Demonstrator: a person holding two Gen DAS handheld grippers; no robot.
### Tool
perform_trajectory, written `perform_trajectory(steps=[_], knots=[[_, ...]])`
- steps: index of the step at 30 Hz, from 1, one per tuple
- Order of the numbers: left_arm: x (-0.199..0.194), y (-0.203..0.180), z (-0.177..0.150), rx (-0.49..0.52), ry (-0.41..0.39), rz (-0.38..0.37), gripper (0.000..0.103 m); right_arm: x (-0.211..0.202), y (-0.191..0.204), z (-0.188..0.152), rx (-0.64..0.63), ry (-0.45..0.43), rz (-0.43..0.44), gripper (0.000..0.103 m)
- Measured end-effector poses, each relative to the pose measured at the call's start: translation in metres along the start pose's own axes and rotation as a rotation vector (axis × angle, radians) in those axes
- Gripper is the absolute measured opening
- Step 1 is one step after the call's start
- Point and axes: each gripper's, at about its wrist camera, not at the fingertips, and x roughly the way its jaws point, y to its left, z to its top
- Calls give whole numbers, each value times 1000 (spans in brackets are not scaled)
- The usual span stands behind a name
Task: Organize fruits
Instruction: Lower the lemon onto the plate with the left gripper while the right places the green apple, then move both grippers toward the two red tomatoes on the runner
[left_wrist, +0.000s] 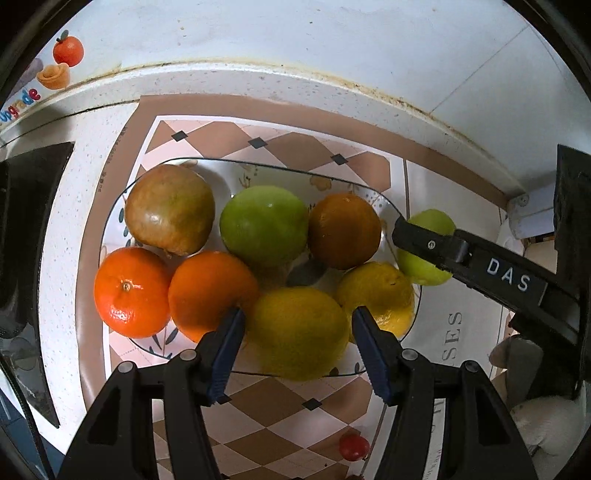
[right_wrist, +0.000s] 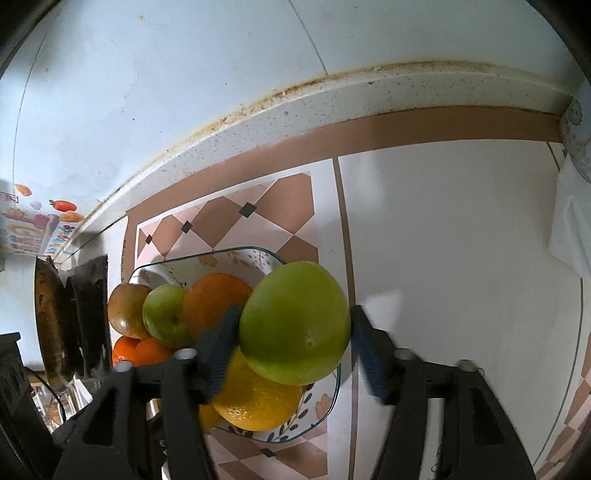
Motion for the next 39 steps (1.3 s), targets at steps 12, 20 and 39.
perform_trajectory(steps=[12,20,39], knots=[[-36,13,-6,39,-96,70,92,-50,19,-39,-103,-105,-185,94],[-71,44,-31,89,-158,164,99,-92,47,-110,-166,-214,-331,95],[-202,67,-127,151,-426,167,99,-213,114,-238,-208,-443,-307,95]])
